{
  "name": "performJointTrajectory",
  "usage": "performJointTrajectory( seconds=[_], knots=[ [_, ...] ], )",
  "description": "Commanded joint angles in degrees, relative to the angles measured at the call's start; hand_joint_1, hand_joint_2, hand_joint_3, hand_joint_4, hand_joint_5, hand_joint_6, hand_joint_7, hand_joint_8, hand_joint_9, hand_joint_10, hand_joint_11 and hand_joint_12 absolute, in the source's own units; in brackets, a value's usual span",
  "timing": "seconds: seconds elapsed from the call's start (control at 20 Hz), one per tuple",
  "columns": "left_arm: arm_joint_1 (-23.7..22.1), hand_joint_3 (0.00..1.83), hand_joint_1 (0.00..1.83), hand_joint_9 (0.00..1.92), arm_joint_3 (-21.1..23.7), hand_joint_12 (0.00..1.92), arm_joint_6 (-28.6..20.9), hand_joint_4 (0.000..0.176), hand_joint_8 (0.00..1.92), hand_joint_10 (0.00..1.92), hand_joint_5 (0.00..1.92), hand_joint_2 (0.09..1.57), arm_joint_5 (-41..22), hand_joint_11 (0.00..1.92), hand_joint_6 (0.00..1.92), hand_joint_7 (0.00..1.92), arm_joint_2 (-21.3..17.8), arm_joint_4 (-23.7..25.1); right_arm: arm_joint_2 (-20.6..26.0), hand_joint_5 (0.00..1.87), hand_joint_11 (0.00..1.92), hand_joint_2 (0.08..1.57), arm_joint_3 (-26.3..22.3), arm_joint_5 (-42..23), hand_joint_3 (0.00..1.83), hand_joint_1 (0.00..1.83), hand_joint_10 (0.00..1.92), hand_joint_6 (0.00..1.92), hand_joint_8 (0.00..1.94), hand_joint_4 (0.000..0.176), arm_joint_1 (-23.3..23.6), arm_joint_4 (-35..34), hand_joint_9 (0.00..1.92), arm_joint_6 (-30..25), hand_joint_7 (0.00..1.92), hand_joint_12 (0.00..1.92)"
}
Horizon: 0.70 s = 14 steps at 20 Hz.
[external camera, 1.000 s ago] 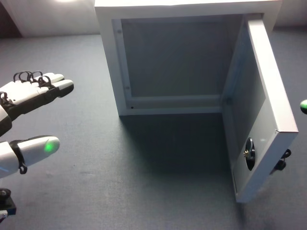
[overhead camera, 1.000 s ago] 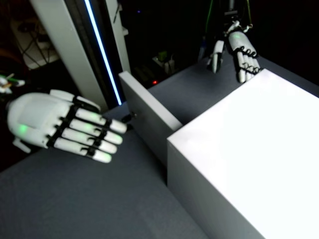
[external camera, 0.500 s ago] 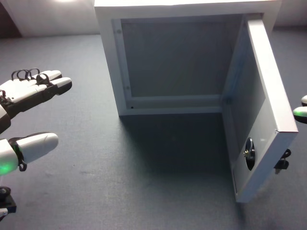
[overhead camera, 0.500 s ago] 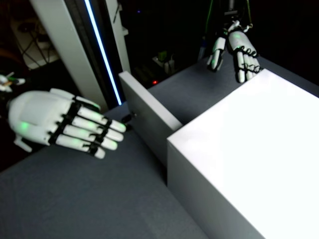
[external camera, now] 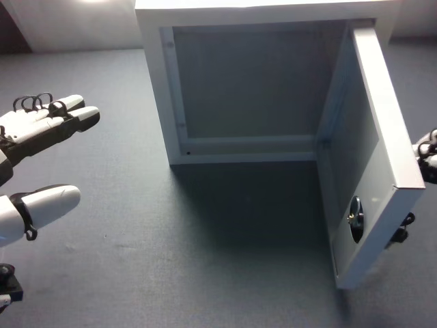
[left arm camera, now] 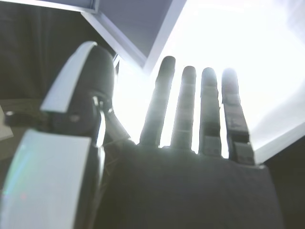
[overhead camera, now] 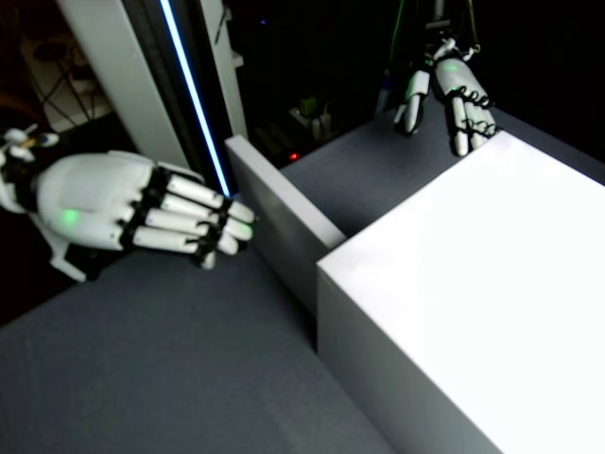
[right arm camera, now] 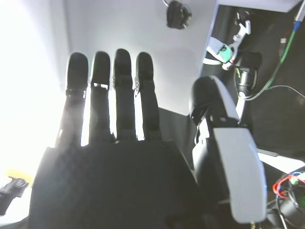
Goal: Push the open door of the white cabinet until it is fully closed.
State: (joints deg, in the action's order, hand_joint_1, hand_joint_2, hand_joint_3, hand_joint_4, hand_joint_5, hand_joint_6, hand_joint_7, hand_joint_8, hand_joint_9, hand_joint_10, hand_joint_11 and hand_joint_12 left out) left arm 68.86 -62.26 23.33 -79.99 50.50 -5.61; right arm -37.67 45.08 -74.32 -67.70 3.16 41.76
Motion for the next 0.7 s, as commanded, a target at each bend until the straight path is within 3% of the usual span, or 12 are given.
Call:
performJointTrajectory(
  seconds=[0.0, 0.3, 0.4, 0.5, 0.65],
  knots=[
    [-0.1, 0.0, 0.25, 0.02, -0.2, 0.22, -0.2, 0.0, 0.0, 0.0, 0.13, 1.41, -7.6, 0.0, 0.0, 0.02, -0.2, -1.4, -0.2, 0.43, 0.0, 1.34, 0.2, -5.9, 0.0, 0.25, 0.83, 0.24, 0.02, 0.0, 1.1, -0.4, 0.16, -0.7, 0.48, 1.55],
    [0.6, 0.0, 0.28, 0.0, 0.0, 0.16, 0.1, 0.0, 0.0, 0.0, 0.14, 1.41, -8.6, 0.0, 0.0, 0.01, -0.5, -2.4, -3.6, 0.49, 0.0, 1.34, 1.9, -3.9, 0.0, 0.25, 0.83, 0.27, 0.02, 0.0, 5.1, 1.8, 0.19, -1.6, 0.53, 1.56],
    [0.7, 0.0, 0.29, 0.0, 0.2, 0.14, 0.3, 0.0, 0.0, 0.0, 0.13, 1.41, -8.9, 0.0, 0.0, 0.0, -0.8, -2.5, -5.2, 0.42, 0.0, 1.33, 2.8, -2.5, 0.0, 0.25, 0.78, 0.37, 0.01, 0.0, 7.4, 3.0, 0.21, -1.9, 0.52, 1.54],
    [0.9, 0.0, 0.3, 0.0, 0.3, 0.11, 0.4, 0.0, 0.0, 0.0, 0.12, 1.41, -9.2, 0.0, 0.0, 0.0, -0.9, -2.7, -6.9, 0.36, 0.0, 1.31, 3.8, -0.4, 0.0, 0.3, 0.86, 0.41, 0.01, 0.0, 9.9, 4.6, 0.24, -2.6, 0.54, 1.61],
    [1.7, 0.0, 0.28, 0.0, 0.4, 0.02, 0.4, 0.0, 0.0, 0.0, 0.1, 1.4, -9.8, 0.0, 0.0, 0.0, -1.1, -3.3, -10.1, 0.28, 0.0, 1.3, 5.6, 2.9, 0.0, 0.34, 0.89, 0.49, 0.0, 0.0, 13.6, 7.0, 0.12, -3.9, 0.46, 1.56]
  ],
)
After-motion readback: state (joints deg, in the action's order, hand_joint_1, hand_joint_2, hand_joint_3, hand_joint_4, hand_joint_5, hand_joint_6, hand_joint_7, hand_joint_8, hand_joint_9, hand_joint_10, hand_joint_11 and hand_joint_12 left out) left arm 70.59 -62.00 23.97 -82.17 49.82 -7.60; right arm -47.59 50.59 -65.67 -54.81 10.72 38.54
